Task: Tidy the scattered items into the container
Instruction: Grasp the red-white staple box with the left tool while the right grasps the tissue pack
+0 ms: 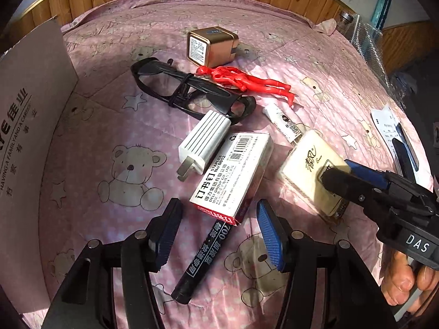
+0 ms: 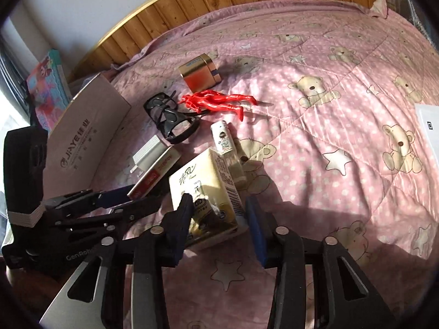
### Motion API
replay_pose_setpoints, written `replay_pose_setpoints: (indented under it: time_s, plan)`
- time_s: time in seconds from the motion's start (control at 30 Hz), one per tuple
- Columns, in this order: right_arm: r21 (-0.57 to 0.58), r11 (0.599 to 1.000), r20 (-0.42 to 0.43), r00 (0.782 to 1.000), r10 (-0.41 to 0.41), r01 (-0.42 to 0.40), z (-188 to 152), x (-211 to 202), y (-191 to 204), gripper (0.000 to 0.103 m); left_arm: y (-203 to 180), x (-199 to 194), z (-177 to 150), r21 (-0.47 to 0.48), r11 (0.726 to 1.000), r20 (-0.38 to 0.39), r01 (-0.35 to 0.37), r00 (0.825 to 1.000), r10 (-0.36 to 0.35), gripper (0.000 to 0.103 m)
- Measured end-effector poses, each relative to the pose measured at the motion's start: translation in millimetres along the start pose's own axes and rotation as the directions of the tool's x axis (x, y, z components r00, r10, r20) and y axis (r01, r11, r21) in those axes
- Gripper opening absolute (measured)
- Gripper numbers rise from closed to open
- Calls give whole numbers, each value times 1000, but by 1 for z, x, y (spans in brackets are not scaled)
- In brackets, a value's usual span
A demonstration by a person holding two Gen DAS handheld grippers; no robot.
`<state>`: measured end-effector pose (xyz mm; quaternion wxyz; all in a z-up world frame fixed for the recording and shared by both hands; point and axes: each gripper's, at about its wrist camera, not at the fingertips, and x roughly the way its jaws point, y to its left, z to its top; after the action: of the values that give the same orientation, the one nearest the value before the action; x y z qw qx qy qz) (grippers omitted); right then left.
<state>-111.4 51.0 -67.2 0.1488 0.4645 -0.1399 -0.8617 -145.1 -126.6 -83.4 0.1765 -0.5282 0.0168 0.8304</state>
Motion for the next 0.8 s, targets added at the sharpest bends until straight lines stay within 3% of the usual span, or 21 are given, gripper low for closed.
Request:
replay_pose_setpoints:
  time_s: [0.07, 0.13, 0.27, 0.33, 0.4, 0.47, 0.53, 0.57, 0.7, 0.73, 0.8]
  plan:
    - [-36, 999, 14, 1000, 11, -11, -5, -8, 12, 25, -1, -7, 4, -10, 999, 10, 41, 999, -41, 39]
    - [-55, 998, 16, 999, 43, -42, -8, -10, 19, 26, 3, -14, 5, -20, 999, 36, 27, 999, -26, 41]
    - [-55, 997, 8, 999, 48, -48, -7, 6, 24, 42, 6, -5, 12, -17, 1000, 50, 2, 999, -1, 54]
    - [-30, 998, -4, 999, 46, -46, -7, 16, 22, 43, 2, 3, 18, -4, 1000, 58, 10, 998, -9, 57]
    - [-12, 998, -25, 998, 62, -63, -6, 22, 21, 38, 0, 11, 21, 11, 1000, 53, 1, 999, -2, 51]
    - [-18, 997, -22, 997, 76, -76, -6, 18, 22, 24, 5, 14, 21, -10, 1000, 45, 16, 999, -15, 38]
    - [-27, 996, -15, 996, 87, -87, -6, 11, 25, 21, 10, 10, 20, -32, 999, 45, 23, 999, -21, 31]
    - [-31, 996, -11, 997, 79, -80, -6, 8, 26, 22, 12, 7, 19, -42, 999, 47, 27, 999, -25, 31]
    - [-19, 997, -4, 998, 68, -69, -8, 13, 33, 55, 17, -4, 17, -59, 998, 73, 13, 997, -9, 35]
    - [-26, 998, -24, 999, 47, -48, -9, 21, 36, 56, 17, -2, 19, -62, 998, 72, 7, 997, -2, 43]
    - [-42, 998, -23, 999, 40, -41, -12, 34, 41, 60, 14, 4, 25, -52, 998, 75, 17, 997, -13, 47]
